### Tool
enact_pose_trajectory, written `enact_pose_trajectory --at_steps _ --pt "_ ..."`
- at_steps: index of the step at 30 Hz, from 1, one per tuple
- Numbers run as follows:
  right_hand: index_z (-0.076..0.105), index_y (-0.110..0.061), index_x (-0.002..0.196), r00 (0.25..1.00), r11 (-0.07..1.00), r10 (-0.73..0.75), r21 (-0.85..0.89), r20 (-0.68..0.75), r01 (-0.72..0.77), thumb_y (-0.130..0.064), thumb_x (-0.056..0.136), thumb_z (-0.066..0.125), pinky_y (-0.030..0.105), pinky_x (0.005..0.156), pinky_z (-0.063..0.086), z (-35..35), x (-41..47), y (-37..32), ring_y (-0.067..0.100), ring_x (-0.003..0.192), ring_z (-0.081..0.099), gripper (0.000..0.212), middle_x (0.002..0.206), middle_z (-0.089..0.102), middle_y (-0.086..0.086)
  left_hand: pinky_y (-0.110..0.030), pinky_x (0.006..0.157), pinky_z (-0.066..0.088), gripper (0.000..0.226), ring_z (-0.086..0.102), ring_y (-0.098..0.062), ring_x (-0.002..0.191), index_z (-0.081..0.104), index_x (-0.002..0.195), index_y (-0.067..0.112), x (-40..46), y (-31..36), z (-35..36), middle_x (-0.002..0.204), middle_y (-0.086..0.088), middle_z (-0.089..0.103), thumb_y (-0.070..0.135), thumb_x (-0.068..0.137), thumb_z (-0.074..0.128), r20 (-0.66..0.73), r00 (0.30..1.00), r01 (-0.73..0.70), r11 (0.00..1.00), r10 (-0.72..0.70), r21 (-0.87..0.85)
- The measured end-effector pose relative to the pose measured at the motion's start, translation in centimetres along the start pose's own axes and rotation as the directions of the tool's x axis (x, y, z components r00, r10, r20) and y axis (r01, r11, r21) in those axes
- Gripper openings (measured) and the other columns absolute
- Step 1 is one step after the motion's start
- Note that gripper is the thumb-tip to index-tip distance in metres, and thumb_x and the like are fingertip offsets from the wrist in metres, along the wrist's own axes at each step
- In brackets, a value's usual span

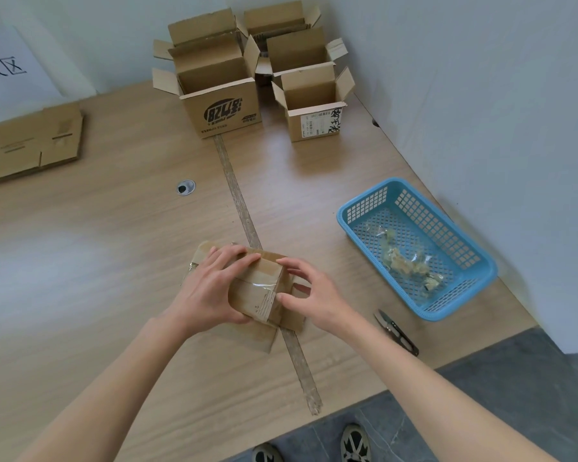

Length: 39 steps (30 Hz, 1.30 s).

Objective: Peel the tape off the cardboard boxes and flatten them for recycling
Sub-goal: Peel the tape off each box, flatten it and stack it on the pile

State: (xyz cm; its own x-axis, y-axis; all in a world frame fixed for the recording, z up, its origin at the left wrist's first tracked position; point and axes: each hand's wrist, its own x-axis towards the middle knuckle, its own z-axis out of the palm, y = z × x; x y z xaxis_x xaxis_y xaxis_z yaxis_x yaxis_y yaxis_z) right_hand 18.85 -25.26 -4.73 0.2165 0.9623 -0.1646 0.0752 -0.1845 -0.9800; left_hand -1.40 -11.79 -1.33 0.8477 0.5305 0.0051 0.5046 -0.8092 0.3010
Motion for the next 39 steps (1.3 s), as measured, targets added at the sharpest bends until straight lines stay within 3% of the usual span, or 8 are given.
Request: enact_pose_trajectory --at_steps 4,12,17,21,26,29,33,39 --pt "0.057 -0.030 0.131 1.000 1.000 0.029 -0.006 -0.007 -0.029 -0.019 0.072 0.084 0.030 0.103 0.050 0.4 -0.2 0.0 0.001 0.126 0.052 0.065 0.127 0.062 -0.014 -0.033 0.119 0.020 0.111 0.044 -0.023 0.136 0.048 0.149 0.025 -0.1 0.5 -0.1 0.144 0.002 0.046 0.073 0.051 0.071 0.012 1.000 0.028 1.000 -0.028 0.010" --pt "0.064 -0.034 0.109 0.988 0.990 0.131 -0.044 -0.081 -0.135 -0.026 0.058 0.082 0.040 0.096 0.054 0.4 0.8 -1.3 -0.001 0.109 0.060 0.054 0.108 0.067 -0.018 -0.043 0.121 0.026 0.111 0.043 -0.024 0.137 0.049 0.149 0.023 -0.1 0.5 -0.3 0.144 0.001 0.047 0.063 0.050 0.082 0.021 0.999 0.028 1.000 -0.028 0.004" --pt "0.064 -0.037 0.118 0.994 0.952 0.060 -0.295 -0.086 -0.084 -0.036 0.069 0.077 0.039 0.090 0.056 0.2 0.2 -2.5 0.000 0.112 0.062 0.050 0.113 0.070 -0.020 -0.050 0.118 0.032 0.112 0.044 -0.022 0.136 0.049 0.148 0.024 -0.2 0.4 -0.1 0.142 0.001 0.047 0.059 0.048 0.087 0.006 1.000 0.025 1.000 -0.025 -0.001" --pt "0.064 -0.037 0.129 0.981 0.827 -0.108 -0.562 -0.164 -0.003 -0.047 0.079 0.069 0.034 0.086 0.055 0.9 -0.8 -2.9 0.011 0.111 0.066 0.052 0.123 0.070 -0.014 -0.042 0.122 0.023 0.112 0.044 -0.021 0.137 0.049 0.149 0.024 -0.2 0.2 0.2 0.142 0.002 0.047 0.058 0.049 0.088 -0.013 1.000 0.018 1.000 -0.018 -0.005" --pt "0.077 -0.029 0.092 0.899 0.650 -0.403 -0.744 -0.169 0.151 -0.039 0.086 0.072 0.034 0.058 0.056 1.3 -1.6 -3.3 0.021 0.083 0.072 0.012 0.115 0.071 -0.013 -0.038 0.121 0.019 0.111 0.044 -0.024 0.137 0.048 0.149 0.023 -0.1 0.3 0.3 0.142 0.001 0.047 0.062 0.051 0.082 -0.014 1.000 0.027 0.999 -0.028 -0.023" --pt "0.073 -0.023 0.073 0.848 0.420 -0.529 -0.880 -0.038 0.223 -0.030 0.082 0.080 0.026 0.040 0.047 1.2 -1.5 -3.1 0.018 0.062 0.070 0.014 0.102 0.075 -0.006 -0.046 0.121 0.026 0.111 0.044 -0.024 0.136 0.048 0.149 0.023 0.0 0.4 0.1 0.142 0.001 0.048 0.059 0.051 0.085 0.002 1.000 0.025 0.999 -0.025 -0.025" --pt "0.063 -0.022 0.060 0.755 0.084 -0.620 -0.938 0.215 0.337 -0.008 0.068 0.082 0.024 0.035 0.040 0.7 -0.8 -2.8 0.009 0.063 0.068 0.025 0.084 0.074 -0.003 -0.049 0.118 0.032 0.113 0.043 -0.023 0.134 0.048 0.149 0.022 0.1 0.6 -0.2 0.142 0.001 0.048 0.056 0.050 0.089 0.016 0.999 0.035 0.999 -0.035 -0.029" --pt "0.060 -0.021 0.062 0.673 -0.073 -0.633 -0.895 0.382 0.439 0.003 0.073 0.065 0.024 0.037 0.030 0.1 -0.3 -3.3 0.010 0.056 0.057 0.027 0.068 0.059 -0.005 -0.049 0.119 0.031 0.117 0.044 -0.024 0.134 0.048 0.149 0.022 0.0 0.4 0.4 0.142 0.000 0.048 0.059 0.047 0.090 -0.004 0.999 0.035 0.999 -0.035 -0.029"
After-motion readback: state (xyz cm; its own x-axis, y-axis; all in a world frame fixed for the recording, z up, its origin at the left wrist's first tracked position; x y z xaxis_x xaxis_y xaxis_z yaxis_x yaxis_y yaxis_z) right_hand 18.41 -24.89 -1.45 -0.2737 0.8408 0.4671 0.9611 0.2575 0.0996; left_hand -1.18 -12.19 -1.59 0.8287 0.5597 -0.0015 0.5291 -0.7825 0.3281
